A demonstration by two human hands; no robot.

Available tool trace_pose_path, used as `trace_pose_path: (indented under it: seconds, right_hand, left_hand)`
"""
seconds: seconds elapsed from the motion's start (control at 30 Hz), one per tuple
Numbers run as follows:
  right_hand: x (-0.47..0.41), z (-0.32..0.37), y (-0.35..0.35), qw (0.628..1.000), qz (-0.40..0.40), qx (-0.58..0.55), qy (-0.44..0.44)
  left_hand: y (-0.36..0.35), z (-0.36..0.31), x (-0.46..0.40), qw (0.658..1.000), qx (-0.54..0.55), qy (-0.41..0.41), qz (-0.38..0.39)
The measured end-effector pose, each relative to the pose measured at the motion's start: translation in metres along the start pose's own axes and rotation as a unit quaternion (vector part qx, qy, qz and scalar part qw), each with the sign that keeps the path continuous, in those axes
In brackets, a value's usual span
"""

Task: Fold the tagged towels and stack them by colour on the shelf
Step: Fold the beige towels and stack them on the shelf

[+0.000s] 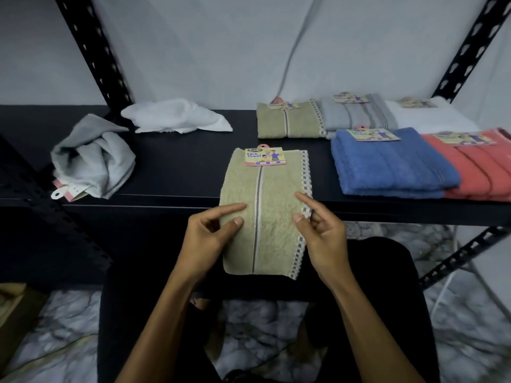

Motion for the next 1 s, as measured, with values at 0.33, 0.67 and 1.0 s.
trace_pose_path:
  seconds: [0.33,0.67,1.0]
  right_hand:
    - [-0.008,0.011,0.009,0.999,0.024,-0.02,-0.026]
    - [-0.098,0.107,0.014,0.992,0.077,-0.036,0.09]
    - [-0.145,0.146,0.017,0.985,0.116,-0.046,0.12]
  left_hand:
    - [-0.004,-0.009,-0.001,0.999,0.04,0.022,0.026]
    - [0.006,-0.137,-0.023,0.994,0.013,-0.107,0.021]
    - [0.012,-0.189,-0.032,0.992,-0.049,-0.108,0.046]
Point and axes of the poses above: each hand's wrist, its own x-axis away from the middle knuckle, its own y-axis out of the back of the hand, z = x × y, the point moved 4 cm from there along -x, towards the middle knuckle, and after that the axes turned 10 degrees about y, right-handed, at the moved point
